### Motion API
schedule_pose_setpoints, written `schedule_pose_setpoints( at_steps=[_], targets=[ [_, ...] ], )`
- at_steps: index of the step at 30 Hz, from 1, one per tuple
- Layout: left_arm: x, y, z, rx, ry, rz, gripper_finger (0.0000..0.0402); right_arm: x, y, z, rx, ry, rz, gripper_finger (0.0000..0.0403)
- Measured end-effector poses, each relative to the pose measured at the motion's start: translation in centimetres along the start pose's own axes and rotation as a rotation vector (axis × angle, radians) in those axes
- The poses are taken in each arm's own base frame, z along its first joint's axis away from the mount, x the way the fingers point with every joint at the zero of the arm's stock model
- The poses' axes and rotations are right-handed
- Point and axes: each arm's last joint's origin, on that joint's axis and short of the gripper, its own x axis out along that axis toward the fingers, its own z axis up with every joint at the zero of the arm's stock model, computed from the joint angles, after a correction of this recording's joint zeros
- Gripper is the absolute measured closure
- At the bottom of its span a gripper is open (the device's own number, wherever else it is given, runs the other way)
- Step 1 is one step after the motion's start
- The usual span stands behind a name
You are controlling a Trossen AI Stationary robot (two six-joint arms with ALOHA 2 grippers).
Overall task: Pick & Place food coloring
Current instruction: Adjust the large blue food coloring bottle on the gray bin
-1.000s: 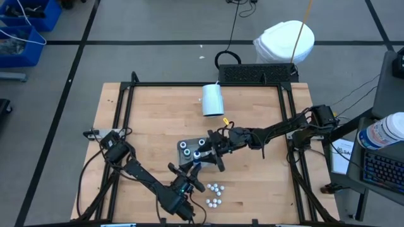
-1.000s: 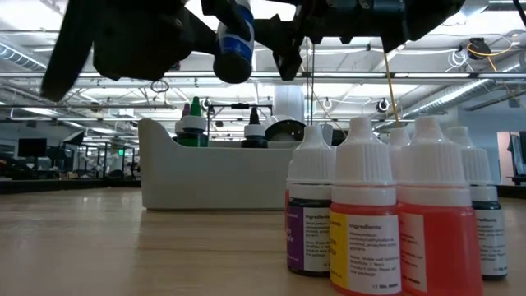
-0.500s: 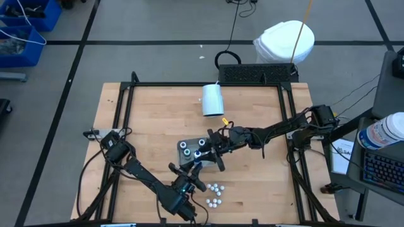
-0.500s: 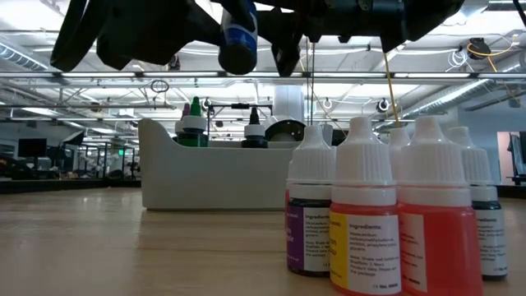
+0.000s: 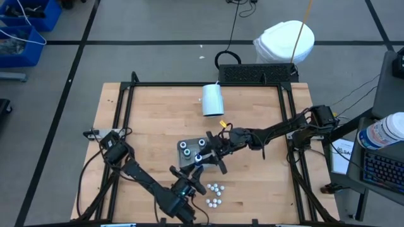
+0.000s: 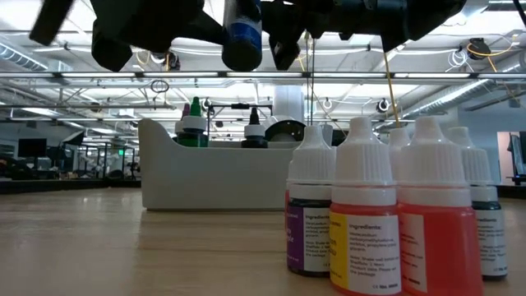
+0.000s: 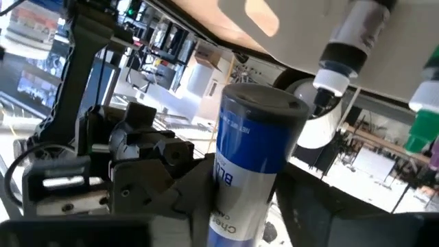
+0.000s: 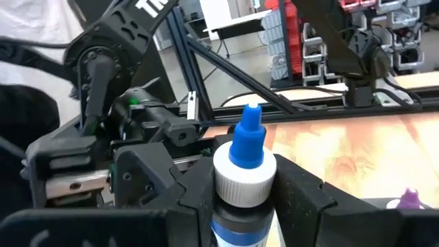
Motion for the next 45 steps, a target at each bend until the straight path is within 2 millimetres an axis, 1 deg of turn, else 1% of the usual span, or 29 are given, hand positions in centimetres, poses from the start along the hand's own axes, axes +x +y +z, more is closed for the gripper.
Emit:
schedule_pose_setpoints(
  at_steps=[8,12,16,22,24,26,29,31,32,34,36,38,40,42,45],
  targets=[
    [-0.9,0.0,0.0,-0.078,0.024,0.045,0.0149,0.0,0.0,0.2,-0.014,-0.012,0.005,0.0295],
    [-2.2,-0.4,-0.3,-0.093,0.059,0.109,0.0118,0.0,0.1,0.2,-0.009,-0.013,0.010,0.0295],
    [-4.0,-1.0,-0.4,-0.075,0.041,0.144,0.0111,0.0,0.1,0.2,-0.009,-0.016,0.013,0.0295],
    [-6.4,-1.9,-0.6,-0.107,0.008,0.190,0.0109,0.0,0.3,0.2,-0.011,-0.017,0.019,0.0295],
    [-7.5,-2.3,-0.9,-0.173,-0.003,0.224,0.0108,0.0,0.4,0.2,-0.011,-0.019,0.022,0.0295],
    [-8.8,-2.5,-1.1,-0.298,-0.033,0.263,0.0110,0.1,0.6,0.2,-0.015,-0.027,0.028,0.0295],
    [-11.3,-2.6,-3.0,-0.486,-0.107,0.292,0.0117,0.1,0.8,0.2,-0.025,-0.032,0.038,0.0295],
    [-13.0,-2.8,-4.9,-0.679,-0.180,0.290,0.0124,0.2,1.0,0.2,-0.048,-0.029,0.048,0.0295],
    [-13.7,-2.9,-6.1,-0.797,-0.228,0.261,0.0127,0.2,1.2,0.1,-0.067,-0.029,0.057,0.0295],
    [-14.8,-3.1,-9.1,-1.064,-0.326,0.159,0.0138,0.2,1.4,0.1,-0.109,-0.027,0.076,0.0295],
    [-15.2,-3.3,-12.0,-1.336,-0.407,-0.007,0.0151,0.3,1.6,0.0,-0.143,-0.019,0.081,0.0295],
    [-15.1,-3.6,-14.6,-1.595,-0.450,-0.195,0.0168,0.3,1.9,-0.1,-0.177,-0.018,0.087,0.0295],
    [-14.6,-3.8,-17.0,-1.812,-0.466,-0.304,0.0188,0.3,2.0,-0.1,-0.214,-0.023,0.089,0.0295],
    [-14.6,-4.4,-18.4,-1.894,-0.500,-0.292,0.0211,0.3,2.2,-0.2,-0.247,-0.022,0.089,0.0295],
    [-15.5,-5.9,-18.7,-1.849,-0.580,-0.179,0.0251,0.4,2.5,-0.3,-0.300,-0.021,0.070,0.0295]
  ],
)
